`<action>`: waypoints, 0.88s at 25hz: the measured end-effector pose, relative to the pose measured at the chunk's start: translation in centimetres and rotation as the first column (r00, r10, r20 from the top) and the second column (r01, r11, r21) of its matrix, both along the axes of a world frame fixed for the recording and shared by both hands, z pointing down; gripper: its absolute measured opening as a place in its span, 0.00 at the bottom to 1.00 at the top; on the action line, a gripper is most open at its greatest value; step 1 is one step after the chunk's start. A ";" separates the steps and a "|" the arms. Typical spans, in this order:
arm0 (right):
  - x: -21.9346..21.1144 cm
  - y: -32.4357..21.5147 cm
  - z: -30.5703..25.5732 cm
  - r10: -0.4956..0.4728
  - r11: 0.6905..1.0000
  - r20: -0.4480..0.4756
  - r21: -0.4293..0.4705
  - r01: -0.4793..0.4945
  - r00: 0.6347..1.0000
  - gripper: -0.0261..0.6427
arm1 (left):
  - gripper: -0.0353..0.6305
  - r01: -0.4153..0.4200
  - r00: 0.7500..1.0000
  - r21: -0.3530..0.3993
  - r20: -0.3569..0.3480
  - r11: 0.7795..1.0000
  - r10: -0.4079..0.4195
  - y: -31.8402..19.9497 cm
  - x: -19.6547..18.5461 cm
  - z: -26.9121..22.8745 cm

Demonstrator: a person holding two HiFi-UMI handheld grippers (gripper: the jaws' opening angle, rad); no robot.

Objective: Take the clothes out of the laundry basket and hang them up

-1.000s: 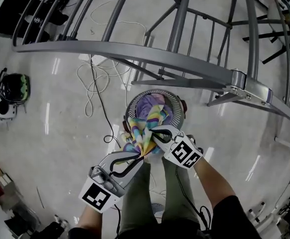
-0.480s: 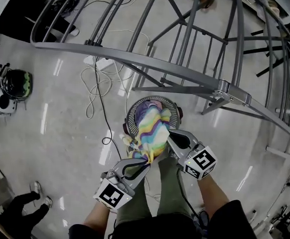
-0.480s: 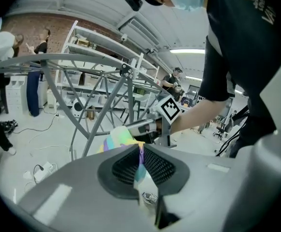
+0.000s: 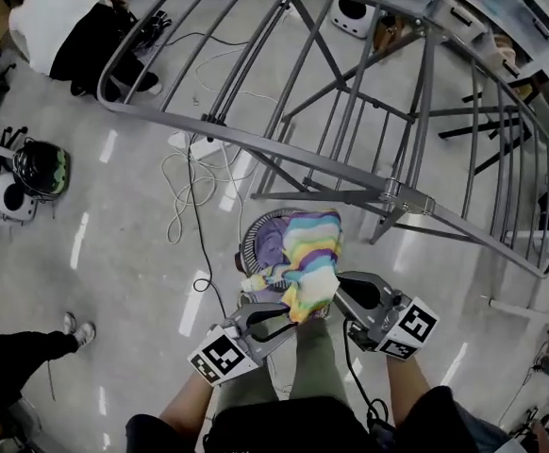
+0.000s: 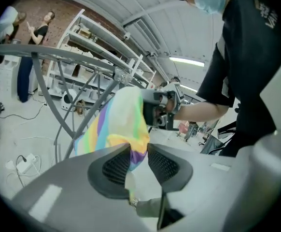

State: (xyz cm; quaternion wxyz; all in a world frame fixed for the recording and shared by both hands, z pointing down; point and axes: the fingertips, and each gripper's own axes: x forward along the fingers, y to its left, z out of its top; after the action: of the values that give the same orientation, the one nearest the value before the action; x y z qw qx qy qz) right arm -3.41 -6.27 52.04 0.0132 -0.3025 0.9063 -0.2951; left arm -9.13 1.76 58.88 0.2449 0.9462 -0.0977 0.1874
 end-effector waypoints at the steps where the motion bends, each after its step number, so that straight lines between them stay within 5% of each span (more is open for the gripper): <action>1: 0.1 0.3 -1.3 -0.009 1.000 0.012 0.013 0.009 1.000 0.06 | 0.18 0.011 1.000 -0.001 0.007 1.000 -0.011 -0.4 -0.7 -0.3; 10: -0.8 3.4 -8.5 -0.175 0.980 0.019 0.098 0.173 0.984 0.06 | 0.25 0.188 0.982 0.001 -0.002 0.982 -0.188 -9.9 -7.3 -2.0; 16: -2.6 5.7 -11.9 -0.218 0.970 0.003 0.109 0.217 0.976 0.06 | 0.37 0.013 1.000 0.020 -0.028 1.000 -0.012 -12.4 -2.7 -3.3; 22: -4.0 8.0 -12.9 -0.225 0.968 -0.042 0.103 0.228 0.974 0.06 | 0.46 -0.149 0.989 -0.204 -0.035 0.968 0.145 -10.3 1.0 -0.2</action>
State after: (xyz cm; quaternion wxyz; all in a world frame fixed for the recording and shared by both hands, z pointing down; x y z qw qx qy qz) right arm -7.38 1.68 39.12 -0.0180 -0.2004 0.9494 -0.2412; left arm -8.10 -8.50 58.72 0.3280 0.9222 -0.0051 0.2046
